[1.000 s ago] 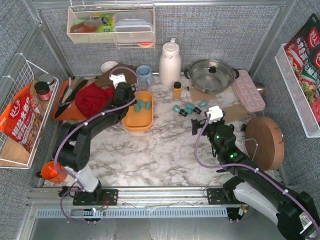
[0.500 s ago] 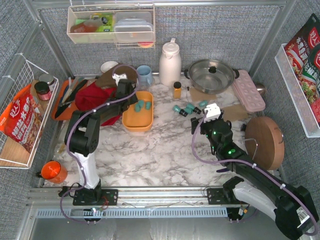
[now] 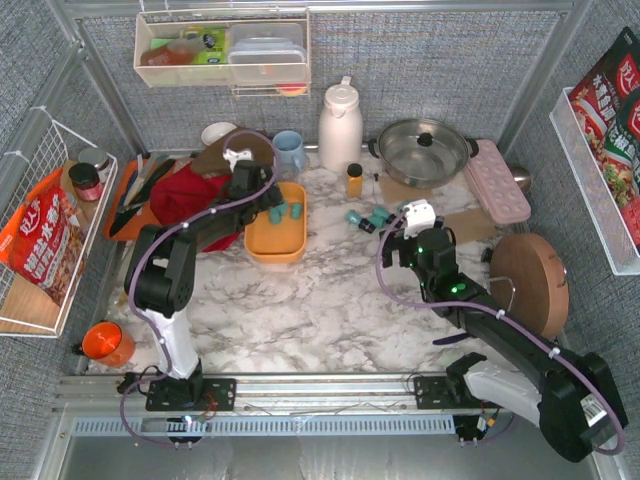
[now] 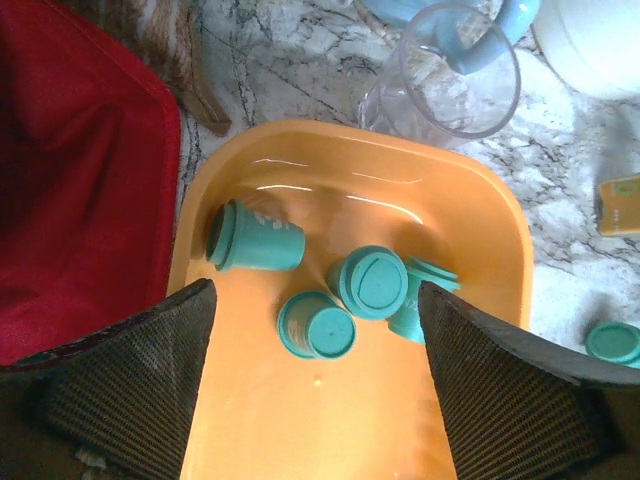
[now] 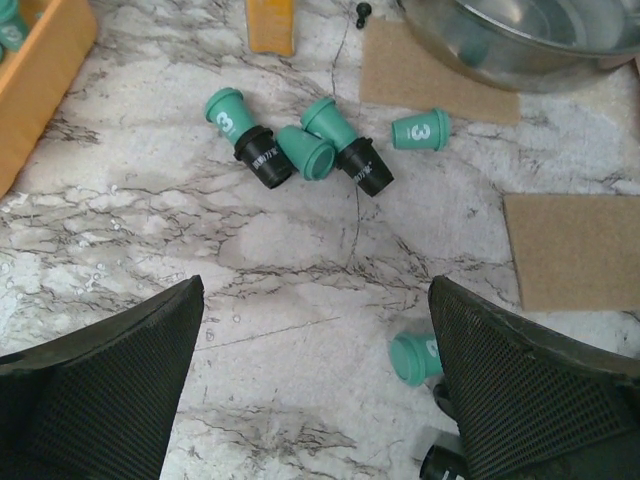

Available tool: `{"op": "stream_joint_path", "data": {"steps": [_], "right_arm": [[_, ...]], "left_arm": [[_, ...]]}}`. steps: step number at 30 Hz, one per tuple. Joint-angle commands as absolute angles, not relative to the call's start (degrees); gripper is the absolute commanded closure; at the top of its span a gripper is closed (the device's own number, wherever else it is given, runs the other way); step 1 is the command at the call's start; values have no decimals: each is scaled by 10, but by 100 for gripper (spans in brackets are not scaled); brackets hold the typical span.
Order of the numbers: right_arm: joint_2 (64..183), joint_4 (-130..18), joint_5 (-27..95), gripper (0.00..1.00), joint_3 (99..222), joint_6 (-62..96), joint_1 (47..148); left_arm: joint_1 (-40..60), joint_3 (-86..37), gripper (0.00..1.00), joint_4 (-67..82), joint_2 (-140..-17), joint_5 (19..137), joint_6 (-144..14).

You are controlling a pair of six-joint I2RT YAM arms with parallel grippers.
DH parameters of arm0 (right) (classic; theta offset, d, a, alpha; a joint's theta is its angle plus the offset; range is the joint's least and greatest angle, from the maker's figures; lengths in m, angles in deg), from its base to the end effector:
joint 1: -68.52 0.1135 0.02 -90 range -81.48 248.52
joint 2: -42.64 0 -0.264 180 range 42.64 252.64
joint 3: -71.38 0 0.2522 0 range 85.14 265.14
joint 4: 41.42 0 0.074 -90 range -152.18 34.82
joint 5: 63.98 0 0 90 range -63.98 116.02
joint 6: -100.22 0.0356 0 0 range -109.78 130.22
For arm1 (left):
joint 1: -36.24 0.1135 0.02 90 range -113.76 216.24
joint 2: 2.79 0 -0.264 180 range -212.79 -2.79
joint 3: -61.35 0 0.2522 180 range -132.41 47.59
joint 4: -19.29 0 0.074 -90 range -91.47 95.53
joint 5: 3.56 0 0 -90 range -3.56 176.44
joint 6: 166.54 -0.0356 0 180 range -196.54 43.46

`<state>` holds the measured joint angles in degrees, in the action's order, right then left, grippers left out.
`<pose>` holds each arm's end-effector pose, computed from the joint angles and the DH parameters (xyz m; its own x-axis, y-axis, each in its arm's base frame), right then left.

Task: Mix the coffee capsules in the storage basket

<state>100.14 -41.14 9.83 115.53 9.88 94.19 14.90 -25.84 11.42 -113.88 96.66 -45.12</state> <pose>0.2106 0.0902 0.2535 -0.2028 -0.1038 -0.9737 -0.1724 0.9826 -0.0688 0.4105 -0.1536 0.2002 -0.5320 -0.3430 -0.7742 -0.0699 0.9290 -0.3635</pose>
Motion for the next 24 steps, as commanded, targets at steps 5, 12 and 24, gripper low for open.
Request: {"op": "stream_joint_path", "data": {"steps": [5,12,24], "right_arm": [[1066,-449,162,12,1205,126,929],[1183,-451,201,30,1281,128,918],[1404,-513,229,39,1446,119,911]], "left_arm": [[148,-191,7,162,-1039,960,-452],[145,-102,1,176,-925,936,-441],[146,-3,1,98,-798,872,-434]]}}
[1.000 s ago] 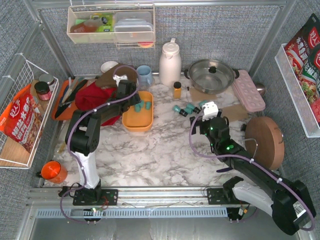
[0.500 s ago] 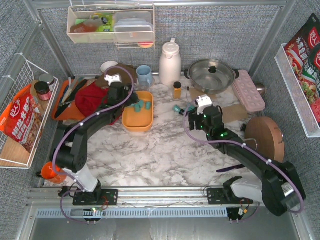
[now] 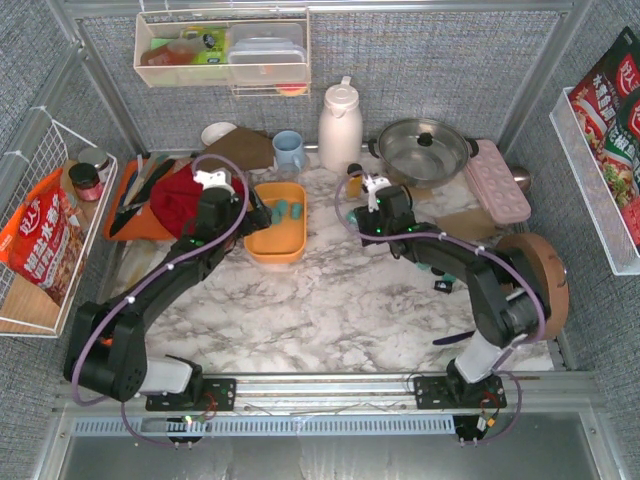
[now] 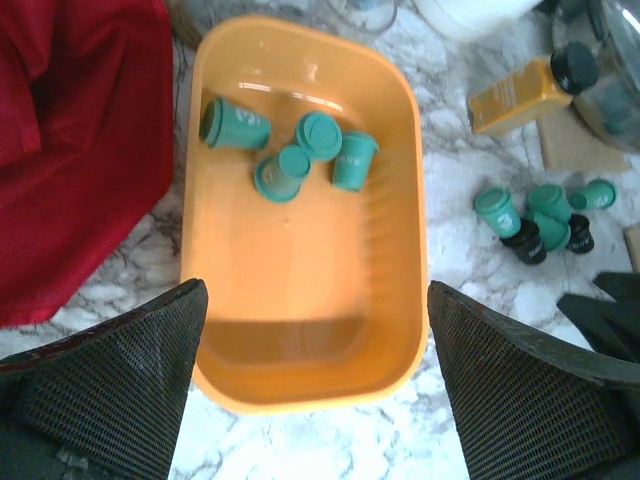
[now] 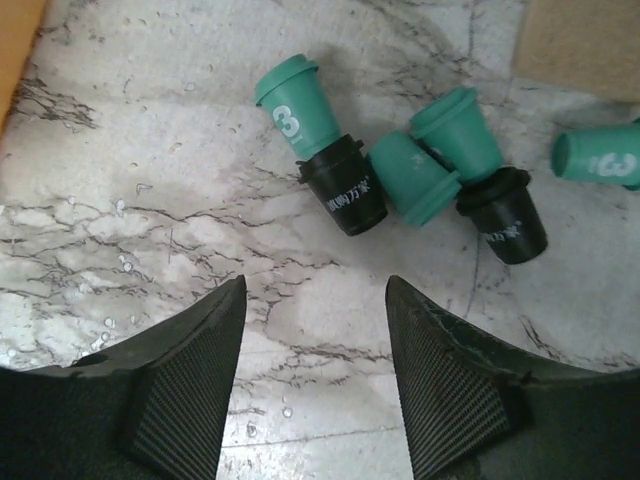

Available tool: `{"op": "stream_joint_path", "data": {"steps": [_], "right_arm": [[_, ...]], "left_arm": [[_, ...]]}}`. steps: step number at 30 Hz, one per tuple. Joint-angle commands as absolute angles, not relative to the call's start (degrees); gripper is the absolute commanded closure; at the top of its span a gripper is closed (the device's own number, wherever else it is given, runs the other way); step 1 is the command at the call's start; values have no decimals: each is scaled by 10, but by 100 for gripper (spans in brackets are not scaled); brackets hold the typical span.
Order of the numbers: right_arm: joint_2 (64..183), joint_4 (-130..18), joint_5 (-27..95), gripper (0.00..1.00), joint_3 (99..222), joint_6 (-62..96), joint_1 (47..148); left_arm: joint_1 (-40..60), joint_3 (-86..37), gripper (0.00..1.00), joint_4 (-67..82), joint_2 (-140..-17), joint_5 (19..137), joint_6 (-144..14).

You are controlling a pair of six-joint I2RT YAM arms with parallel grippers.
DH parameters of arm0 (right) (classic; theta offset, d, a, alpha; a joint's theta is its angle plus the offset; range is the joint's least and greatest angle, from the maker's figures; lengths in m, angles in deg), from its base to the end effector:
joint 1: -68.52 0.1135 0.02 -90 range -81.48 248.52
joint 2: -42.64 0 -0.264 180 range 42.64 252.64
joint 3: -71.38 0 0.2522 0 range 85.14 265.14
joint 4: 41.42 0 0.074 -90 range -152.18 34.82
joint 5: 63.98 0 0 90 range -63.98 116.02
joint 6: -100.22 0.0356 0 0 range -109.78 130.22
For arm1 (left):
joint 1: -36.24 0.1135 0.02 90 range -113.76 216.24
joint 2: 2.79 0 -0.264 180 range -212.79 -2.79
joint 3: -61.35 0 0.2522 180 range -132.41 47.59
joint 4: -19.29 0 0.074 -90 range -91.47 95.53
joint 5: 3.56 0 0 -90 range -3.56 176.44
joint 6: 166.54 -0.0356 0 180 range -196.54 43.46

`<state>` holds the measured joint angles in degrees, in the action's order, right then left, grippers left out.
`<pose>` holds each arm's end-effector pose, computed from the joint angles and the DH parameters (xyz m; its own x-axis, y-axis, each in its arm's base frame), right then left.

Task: Mix the coffee capsules in the storage basket

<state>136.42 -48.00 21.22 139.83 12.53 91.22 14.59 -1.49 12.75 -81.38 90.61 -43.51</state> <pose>0.3317 0.1355 0.2112 -0.5001 -0.1657 -0.8500 -0.2991 0.9542 -0.0100 0.2908 -0.1126 0.2623 -0.4620 -0.4015 -0.7908 0.0639 0.8743 -0.4812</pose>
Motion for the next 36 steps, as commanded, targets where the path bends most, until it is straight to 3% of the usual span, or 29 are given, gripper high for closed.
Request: {"op": "stream_joint_path", "data": {"steps": [1,11,36], "right_arm": [[1418,-521,231,40,1458,114,910],[1508,-573,259,47,1536,114,894],[1593,-609,267,48,1597,124,885]], "left_arm": [[145,1,1,97,-794,865,-432],[144,23,1,103,-770,849,-421],[141,23,1,117,-774,836,-409]]}}
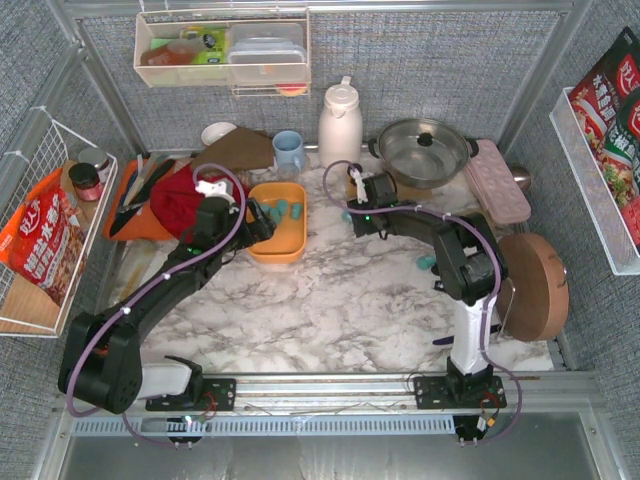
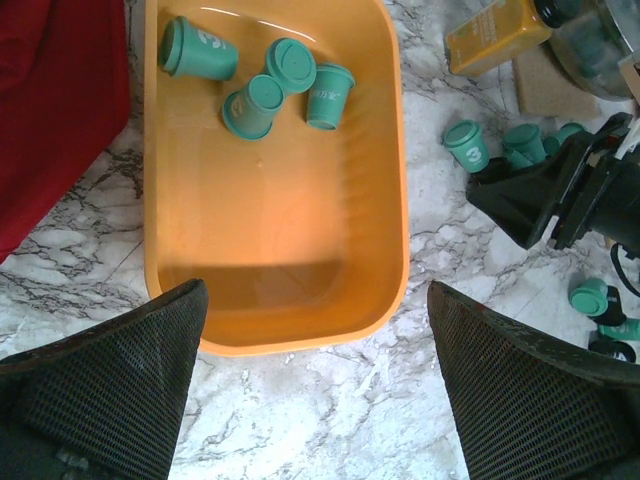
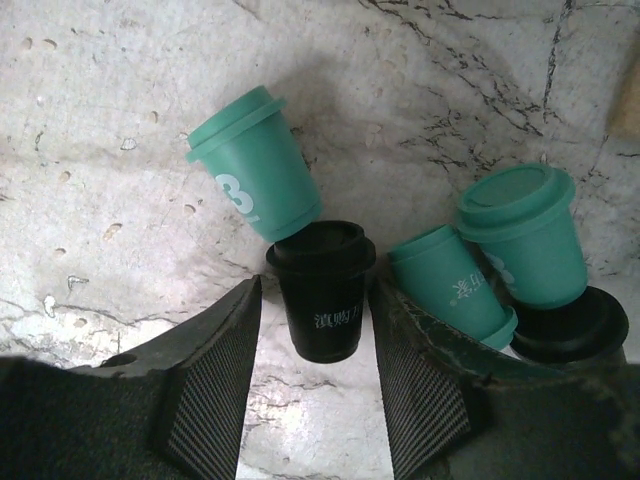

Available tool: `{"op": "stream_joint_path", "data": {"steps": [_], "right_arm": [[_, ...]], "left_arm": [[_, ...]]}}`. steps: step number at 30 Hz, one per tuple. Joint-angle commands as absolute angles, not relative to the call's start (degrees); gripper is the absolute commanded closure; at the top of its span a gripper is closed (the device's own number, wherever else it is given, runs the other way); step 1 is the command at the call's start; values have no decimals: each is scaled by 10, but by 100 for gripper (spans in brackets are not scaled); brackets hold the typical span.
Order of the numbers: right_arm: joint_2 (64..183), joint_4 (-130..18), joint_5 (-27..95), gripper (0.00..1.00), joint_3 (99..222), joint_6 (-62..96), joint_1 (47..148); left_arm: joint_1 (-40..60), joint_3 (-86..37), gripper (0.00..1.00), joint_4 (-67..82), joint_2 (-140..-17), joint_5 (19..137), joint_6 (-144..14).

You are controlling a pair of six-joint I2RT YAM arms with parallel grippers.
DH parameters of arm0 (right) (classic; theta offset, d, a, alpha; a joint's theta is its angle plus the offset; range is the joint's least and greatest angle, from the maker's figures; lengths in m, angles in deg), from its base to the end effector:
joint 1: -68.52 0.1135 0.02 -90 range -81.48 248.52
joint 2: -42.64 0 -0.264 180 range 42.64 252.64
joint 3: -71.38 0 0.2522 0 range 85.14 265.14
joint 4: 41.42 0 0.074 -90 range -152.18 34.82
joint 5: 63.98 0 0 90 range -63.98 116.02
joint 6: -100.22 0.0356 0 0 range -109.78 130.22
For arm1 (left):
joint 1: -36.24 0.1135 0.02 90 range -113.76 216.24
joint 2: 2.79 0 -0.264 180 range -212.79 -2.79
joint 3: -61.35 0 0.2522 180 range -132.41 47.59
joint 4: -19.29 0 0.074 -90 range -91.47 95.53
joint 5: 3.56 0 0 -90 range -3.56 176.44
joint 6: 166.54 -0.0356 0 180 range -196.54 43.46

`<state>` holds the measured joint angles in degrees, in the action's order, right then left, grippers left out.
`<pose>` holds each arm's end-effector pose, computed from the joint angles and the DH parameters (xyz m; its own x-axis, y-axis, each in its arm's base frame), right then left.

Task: Mix the coffee capsules in the storage basket

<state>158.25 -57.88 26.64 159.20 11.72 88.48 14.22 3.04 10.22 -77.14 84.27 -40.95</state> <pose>0.4094 0.1491 0.1575 -0.6648 -0.2136 -0.7159 -0.3313 0.9431 0.0263 0.2687 -0.1101 0.2515 -0.5565 -0.4023 -0.7270 0.1016 0.8355 -0.5400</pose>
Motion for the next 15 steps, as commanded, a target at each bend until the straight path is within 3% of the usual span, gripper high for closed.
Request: {"op": "stream_joint_path", "data": {"steps": [1,8,15], "right_arm": [[1594,-610,266,51,1597,124,885],[1565,-567,275,71,1556,119,885],[1466,-497,289,78,1471,110,885]], "left_arm": [[141,22,0,117,-775,835,-408],[138,16,1,113,-771,834,-406],[129,10,1,109,-764,824,-403]]}}
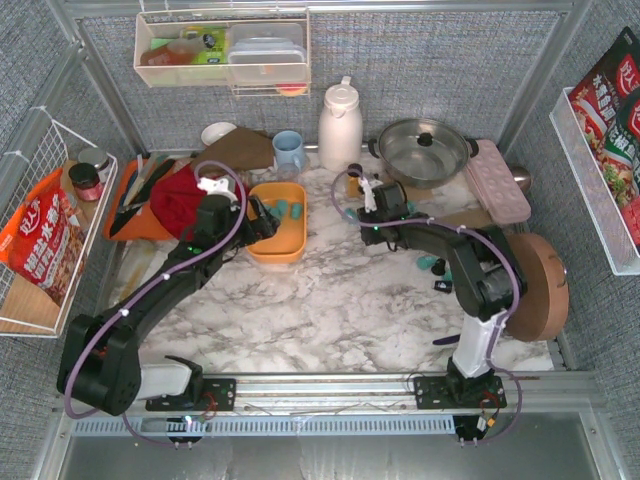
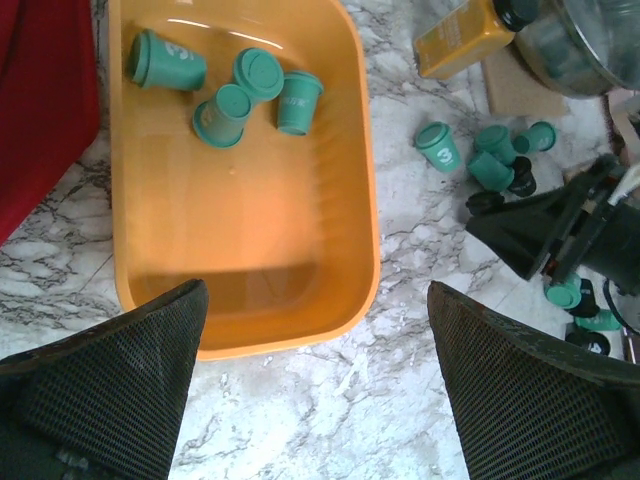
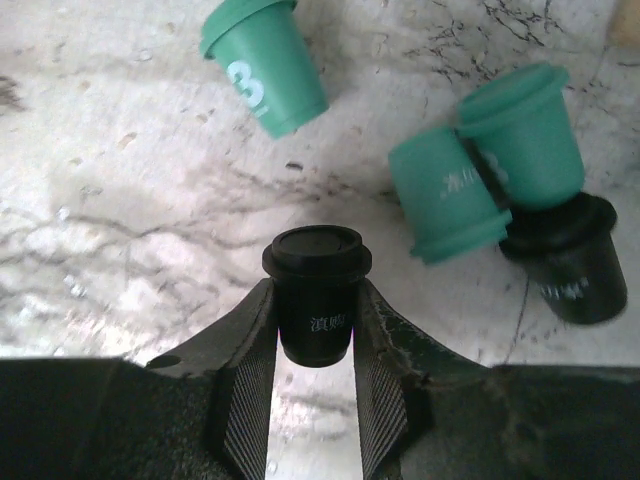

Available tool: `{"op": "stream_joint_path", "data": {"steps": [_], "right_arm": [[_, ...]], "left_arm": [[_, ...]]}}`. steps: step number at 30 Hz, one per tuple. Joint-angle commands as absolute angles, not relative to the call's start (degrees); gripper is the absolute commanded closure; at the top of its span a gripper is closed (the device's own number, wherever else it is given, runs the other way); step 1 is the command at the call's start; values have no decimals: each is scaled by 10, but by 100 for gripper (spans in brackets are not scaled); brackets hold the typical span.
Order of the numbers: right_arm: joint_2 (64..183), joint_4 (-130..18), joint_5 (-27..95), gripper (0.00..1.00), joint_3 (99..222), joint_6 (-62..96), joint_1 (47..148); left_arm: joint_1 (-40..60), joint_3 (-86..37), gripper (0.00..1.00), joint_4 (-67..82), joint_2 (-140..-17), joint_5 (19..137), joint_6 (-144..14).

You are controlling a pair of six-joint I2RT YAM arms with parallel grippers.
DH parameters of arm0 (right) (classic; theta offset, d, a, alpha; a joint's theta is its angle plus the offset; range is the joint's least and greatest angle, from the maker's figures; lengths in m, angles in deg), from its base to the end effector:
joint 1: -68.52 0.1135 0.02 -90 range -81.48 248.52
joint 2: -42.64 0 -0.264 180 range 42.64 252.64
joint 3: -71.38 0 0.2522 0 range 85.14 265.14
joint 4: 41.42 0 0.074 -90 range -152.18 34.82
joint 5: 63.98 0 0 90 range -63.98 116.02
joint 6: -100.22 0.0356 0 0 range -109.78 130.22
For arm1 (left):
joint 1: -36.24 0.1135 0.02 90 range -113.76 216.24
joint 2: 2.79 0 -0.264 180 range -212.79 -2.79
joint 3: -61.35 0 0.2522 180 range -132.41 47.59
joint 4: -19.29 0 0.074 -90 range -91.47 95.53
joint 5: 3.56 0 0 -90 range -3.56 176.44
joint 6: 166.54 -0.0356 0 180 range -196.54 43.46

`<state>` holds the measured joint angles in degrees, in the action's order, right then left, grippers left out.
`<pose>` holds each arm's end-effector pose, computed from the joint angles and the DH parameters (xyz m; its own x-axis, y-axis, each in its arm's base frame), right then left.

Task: Mix the coffee capsules in the storage basket

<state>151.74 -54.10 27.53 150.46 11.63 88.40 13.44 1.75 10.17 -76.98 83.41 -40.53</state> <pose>0.3808 0.1387 0.1625 -0.6464 -0.2076 -0.7343 -0.3423 0.9389 0.0359 0.2689 -0.1151 0.2599 -0.5536 -0.4042 -0.7281 0.1312 0.8211 -0.5555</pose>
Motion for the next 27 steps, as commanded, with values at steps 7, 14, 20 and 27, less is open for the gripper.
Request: {"op": "stream_joint_path", "data": {"steps": [7,14,20,27], "right_arm": [[1304,-355,355,79,1296,86,890],[1134,-218,467,78,1149,15,908],[1007,-222,516,78,1092,-49,922],[947,-219,534,78,1065,-77,928]], "left_arm": [[90,-19,4,110,-774,791,-414],[10,-74,6,104,-824,743,-467],[-52,-130,13,95,-865,710,-479],[-102,-143,17,125,-876,726,-479]]}}
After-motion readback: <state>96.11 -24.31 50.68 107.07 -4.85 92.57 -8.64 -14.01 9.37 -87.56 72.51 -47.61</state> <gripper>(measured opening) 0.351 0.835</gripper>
